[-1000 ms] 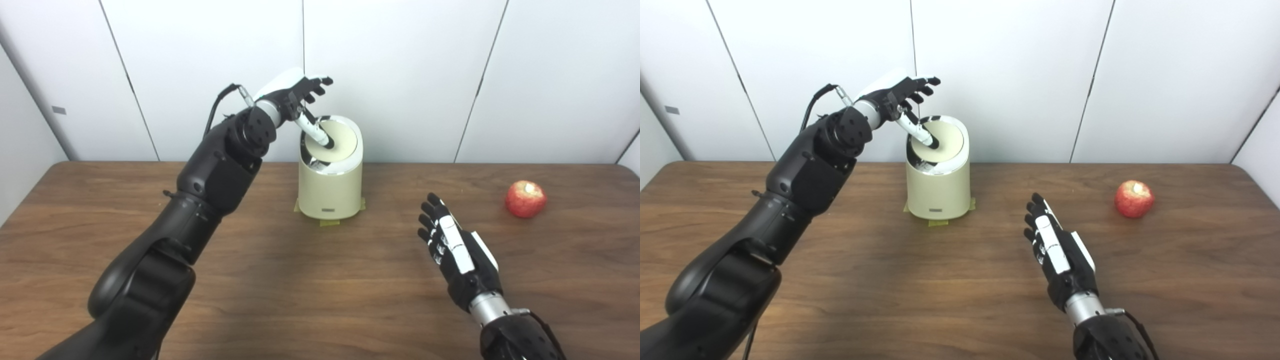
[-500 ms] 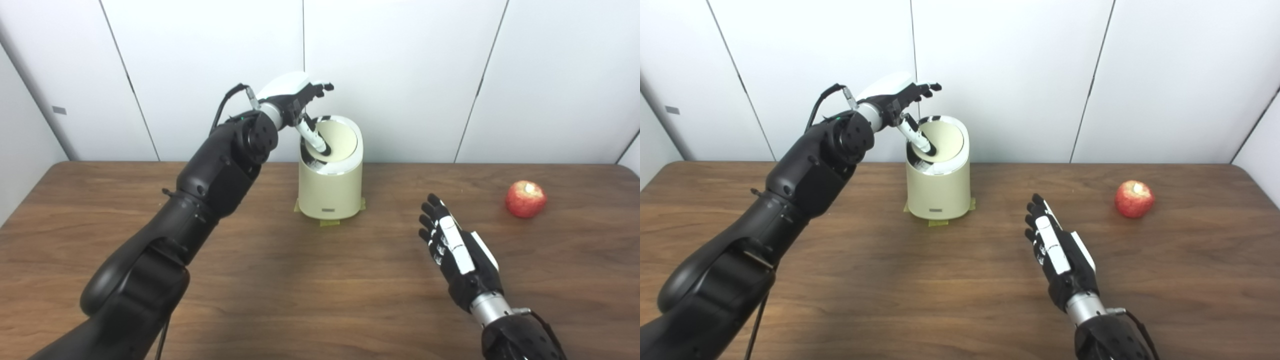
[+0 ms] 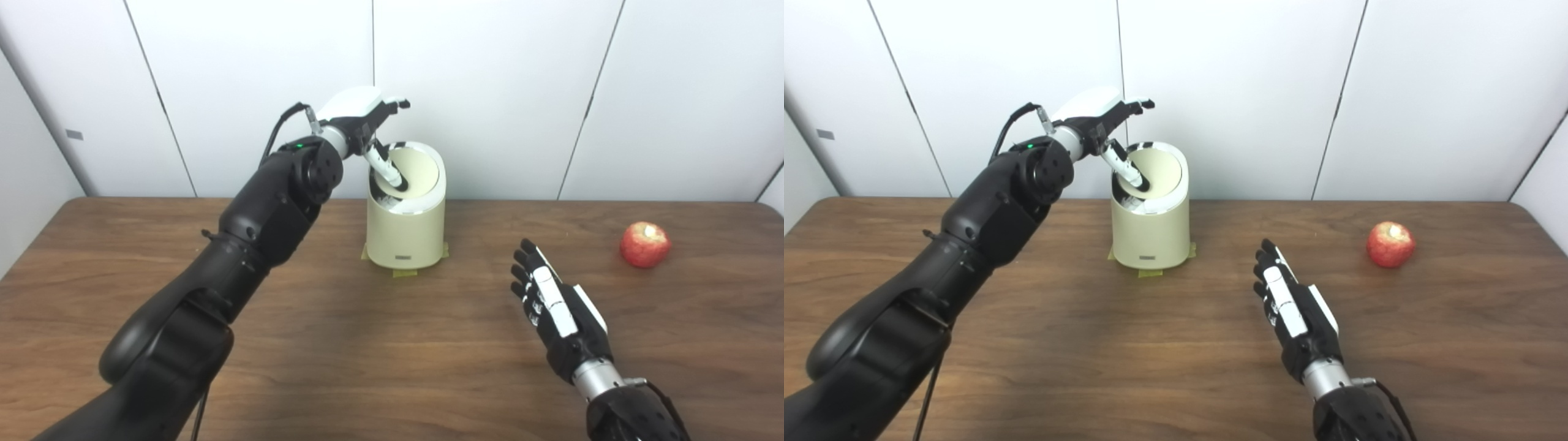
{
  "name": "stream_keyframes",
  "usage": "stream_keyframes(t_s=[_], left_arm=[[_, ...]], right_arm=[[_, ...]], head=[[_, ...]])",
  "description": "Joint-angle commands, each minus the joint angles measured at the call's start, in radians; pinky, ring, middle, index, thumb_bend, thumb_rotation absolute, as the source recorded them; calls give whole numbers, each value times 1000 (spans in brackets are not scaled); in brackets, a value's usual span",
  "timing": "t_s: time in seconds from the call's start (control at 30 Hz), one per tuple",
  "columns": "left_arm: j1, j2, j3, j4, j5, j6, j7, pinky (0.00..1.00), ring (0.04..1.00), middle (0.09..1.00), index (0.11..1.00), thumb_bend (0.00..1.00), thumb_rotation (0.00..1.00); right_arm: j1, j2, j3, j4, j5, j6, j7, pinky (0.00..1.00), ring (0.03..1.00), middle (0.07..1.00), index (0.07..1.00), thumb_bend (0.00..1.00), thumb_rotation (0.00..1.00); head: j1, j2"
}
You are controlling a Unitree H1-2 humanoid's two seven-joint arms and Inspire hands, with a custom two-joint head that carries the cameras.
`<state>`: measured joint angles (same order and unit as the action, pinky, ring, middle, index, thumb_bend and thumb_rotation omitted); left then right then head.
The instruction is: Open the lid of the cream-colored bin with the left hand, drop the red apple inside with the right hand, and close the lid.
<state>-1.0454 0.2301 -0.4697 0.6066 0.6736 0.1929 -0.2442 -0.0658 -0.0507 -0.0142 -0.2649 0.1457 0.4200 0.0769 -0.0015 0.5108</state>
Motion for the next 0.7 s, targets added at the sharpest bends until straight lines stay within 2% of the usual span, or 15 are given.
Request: stream_keyframes(t_s=[0.0,0.07,0.23,0.4,0.5,0.67], left_arm=[[-54,4,-22,1,35,-41,23,924,938,936,947,925,71],[-51,7,-49,1,61,-55,21,940,951,943,944,946,66],[-42,13,-115,-4,133,-82,27,930,914,901,928,977,65],[-27,8,-128,-31,146,-63,6,934,935,923,924,963,53],[-22,9,-117,-47,138,-59,-7,948,937,925,923,956,58],[-23,9,-36,-85,71,-12,-48,911,935,926,924,931,63]], right_arm=[[-34,-4,0,-15,-8,-55,1,983,987,988,984,563,866],[-33,-4,-5,-14,-10,-63,0,981,985,986,980,553,887],[-29,-7,-17,-9,-7,-78,2,989,985,988,989,554,924],[-25,-11,-22,-5,1,-81,9,992,988,988,994,548,951],[-22,-11,-26,-4,5,-82,11,992,986,987,992,550,938],[-22,-23,-22,5,-7,-84,16,994,985,989,989,557,944]], head=[[1,1],[5,1],[9,-2],[16,-5],[18,-11],[26,-21]])
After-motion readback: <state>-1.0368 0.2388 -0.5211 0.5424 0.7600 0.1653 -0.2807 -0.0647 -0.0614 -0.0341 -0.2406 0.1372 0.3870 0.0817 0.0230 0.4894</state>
